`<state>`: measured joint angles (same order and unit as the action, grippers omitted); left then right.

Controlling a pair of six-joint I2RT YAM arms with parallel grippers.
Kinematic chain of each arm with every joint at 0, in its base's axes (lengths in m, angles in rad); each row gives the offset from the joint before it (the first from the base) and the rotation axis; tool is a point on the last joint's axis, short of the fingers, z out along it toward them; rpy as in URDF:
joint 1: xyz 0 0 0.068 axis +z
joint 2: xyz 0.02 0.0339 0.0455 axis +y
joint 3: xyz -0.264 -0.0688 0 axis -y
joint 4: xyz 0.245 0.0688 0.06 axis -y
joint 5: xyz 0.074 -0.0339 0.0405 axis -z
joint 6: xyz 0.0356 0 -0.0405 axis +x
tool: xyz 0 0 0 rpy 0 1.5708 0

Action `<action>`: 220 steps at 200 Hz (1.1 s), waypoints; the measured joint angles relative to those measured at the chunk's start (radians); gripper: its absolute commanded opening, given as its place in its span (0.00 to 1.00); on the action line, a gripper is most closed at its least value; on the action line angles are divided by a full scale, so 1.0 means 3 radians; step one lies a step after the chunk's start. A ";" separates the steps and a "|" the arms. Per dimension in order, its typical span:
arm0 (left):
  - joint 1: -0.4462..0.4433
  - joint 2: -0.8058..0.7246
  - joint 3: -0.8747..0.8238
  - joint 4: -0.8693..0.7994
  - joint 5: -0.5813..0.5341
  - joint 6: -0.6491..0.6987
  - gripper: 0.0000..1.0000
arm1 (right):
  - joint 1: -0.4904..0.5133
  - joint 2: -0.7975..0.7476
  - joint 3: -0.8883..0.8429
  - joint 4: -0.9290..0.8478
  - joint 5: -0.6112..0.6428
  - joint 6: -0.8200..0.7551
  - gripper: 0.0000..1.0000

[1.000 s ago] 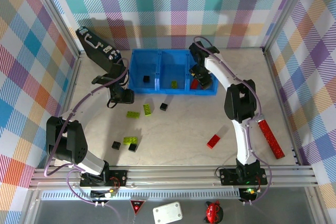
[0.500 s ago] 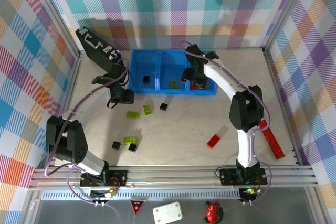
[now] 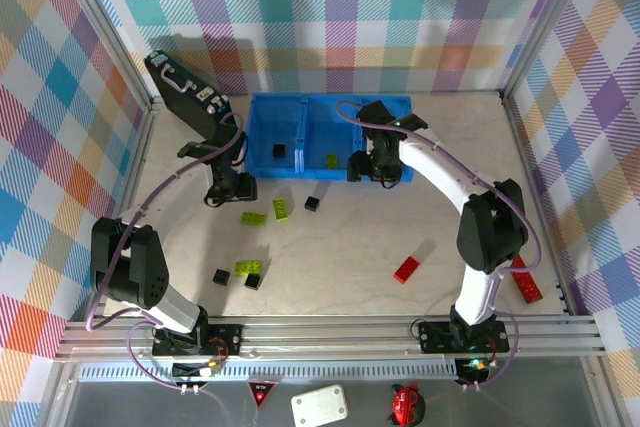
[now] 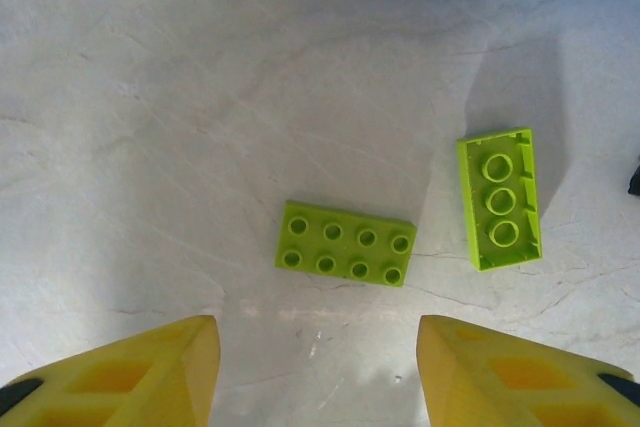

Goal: Sort the legos into containers by color
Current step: Pick up the lego from the bottom-left of the table.

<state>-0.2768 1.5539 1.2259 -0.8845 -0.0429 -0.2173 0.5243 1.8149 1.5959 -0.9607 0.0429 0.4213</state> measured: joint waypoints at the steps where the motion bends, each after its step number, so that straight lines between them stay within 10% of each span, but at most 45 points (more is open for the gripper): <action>1: -0.0003 0.0000 -0.0003 -0.0001 0.0000 -0.0006 0.56 | 0.0000 -0.0005 -0.0004 0.0000 -0.0001 -0.0001 0.72; 220: -0.1584 -0.1138 -0.1662 -0.0165 -0.0150 -0.1965 0.57 | 0.0156 -0.0631 -0.0764 0.0060 -0.0209 -0.0022 0.72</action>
<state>-0.7521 1.2125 0.7273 -0.9340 -0.0879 -0.8066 0.5713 1.6257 1.3666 -0.9428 -0.0196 0.4149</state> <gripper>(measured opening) 0.571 0.719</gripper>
